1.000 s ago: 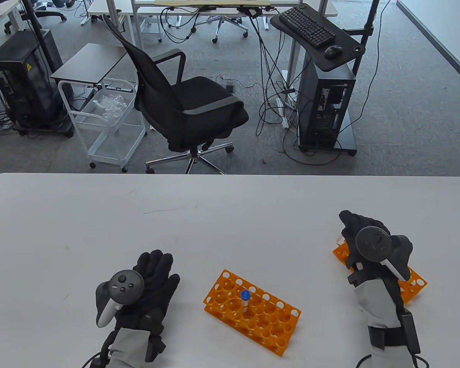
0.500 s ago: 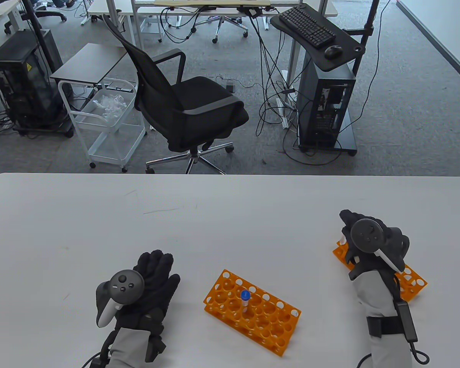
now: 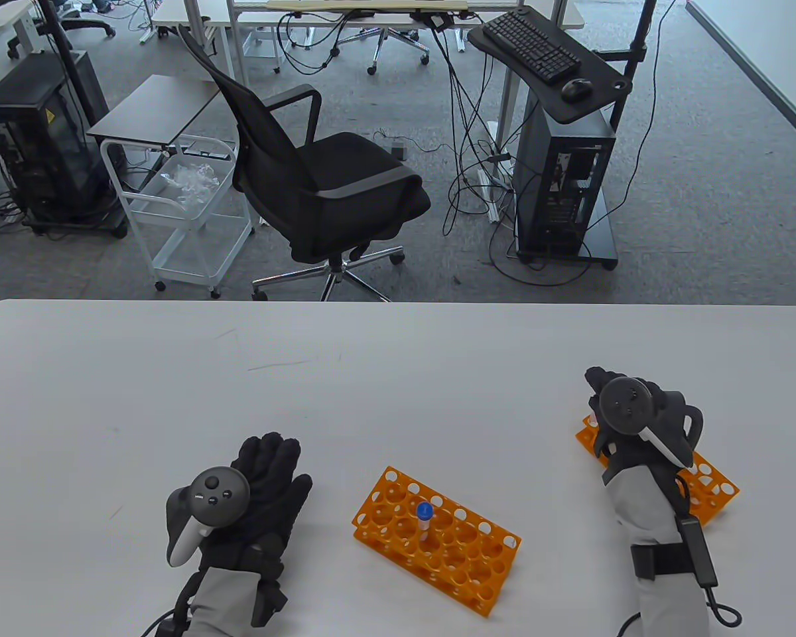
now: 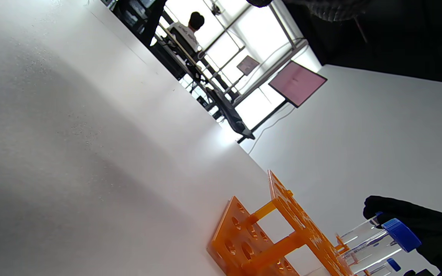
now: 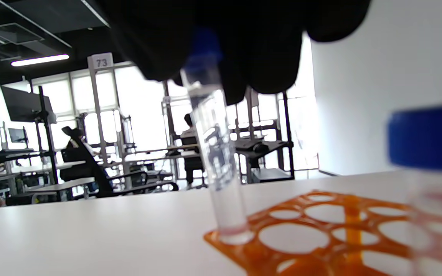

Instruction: Transfer 4 test tubes between racks (Right hand only)

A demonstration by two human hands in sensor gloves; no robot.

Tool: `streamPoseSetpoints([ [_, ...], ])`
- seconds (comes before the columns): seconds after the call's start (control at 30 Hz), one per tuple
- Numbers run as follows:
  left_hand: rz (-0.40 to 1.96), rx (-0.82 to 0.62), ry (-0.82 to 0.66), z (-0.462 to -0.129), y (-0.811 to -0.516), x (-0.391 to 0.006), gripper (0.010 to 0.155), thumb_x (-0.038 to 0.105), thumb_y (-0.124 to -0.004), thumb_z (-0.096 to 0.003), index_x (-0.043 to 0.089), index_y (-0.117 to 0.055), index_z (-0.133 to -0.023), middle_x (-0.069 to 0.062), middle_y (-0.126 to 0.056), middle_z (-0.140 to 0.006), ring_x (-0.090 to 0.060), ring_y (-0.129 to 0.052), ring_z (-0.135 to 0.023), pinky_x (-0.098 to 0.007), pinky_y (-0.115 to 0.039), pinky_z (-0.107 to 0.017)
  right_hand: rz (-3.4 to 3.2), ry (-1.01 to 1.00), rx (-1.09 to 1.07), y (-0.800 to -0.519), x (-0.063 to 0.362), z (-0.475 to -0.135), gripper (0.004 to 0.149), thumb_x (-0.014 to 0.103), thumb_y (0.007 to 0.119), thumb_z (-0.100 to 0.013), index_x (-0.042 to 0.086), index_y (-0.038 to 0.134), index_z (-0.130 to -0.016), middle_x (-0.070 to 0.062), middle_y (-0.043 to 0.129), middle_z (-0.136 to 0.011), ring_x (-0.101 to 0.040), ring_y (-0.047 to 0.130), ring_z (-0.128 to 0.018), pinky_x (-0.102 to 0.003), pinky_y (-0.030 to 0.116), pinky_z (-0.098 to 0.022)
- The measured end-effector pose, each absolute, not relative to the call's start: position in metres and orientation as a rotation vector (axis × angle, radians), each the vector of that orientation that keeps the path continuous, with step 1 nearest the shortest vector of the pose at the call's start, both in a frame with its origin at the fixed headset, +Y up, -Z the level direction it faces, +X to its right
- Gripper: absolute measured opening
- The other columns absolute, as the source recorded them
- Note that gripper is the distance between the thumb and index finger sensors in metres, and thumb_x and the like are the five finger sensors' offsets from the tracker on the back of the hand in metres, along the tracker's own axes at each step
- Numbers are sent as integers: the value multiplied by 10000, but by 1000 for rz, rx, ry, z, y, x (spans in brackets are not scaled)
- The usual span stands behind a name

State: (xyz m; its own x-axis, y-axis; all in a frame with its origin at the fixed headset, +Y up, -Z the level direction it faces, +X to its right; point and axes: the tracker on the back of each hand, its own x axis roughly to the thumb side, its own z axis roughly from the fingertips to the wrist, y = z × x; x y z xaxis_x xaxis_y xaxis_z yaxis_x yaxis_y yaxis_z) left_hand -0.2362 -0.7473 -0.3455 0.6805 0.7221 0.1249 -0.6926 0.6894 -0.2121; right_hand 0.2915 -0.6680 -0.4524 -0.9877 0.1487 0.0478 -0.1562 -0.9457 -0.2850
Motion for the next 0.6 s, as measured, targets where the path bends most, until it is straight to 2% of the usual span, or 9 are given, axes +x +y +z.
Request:
streamPoseSetpoints([
  [0.6, 794, -151, -225, -346, -748, -234, 671, 647, -499, -587, 410, -222, -1150, 106, -64, -1208, -130, 120, -1086, -409, 51, -803, 3094, -292, -142, -674, 277, -466, 474, 224, 816, -457, 133, 810, -922, -171, 915, -885, -439, 845, -790, -639, 605, -614],
])
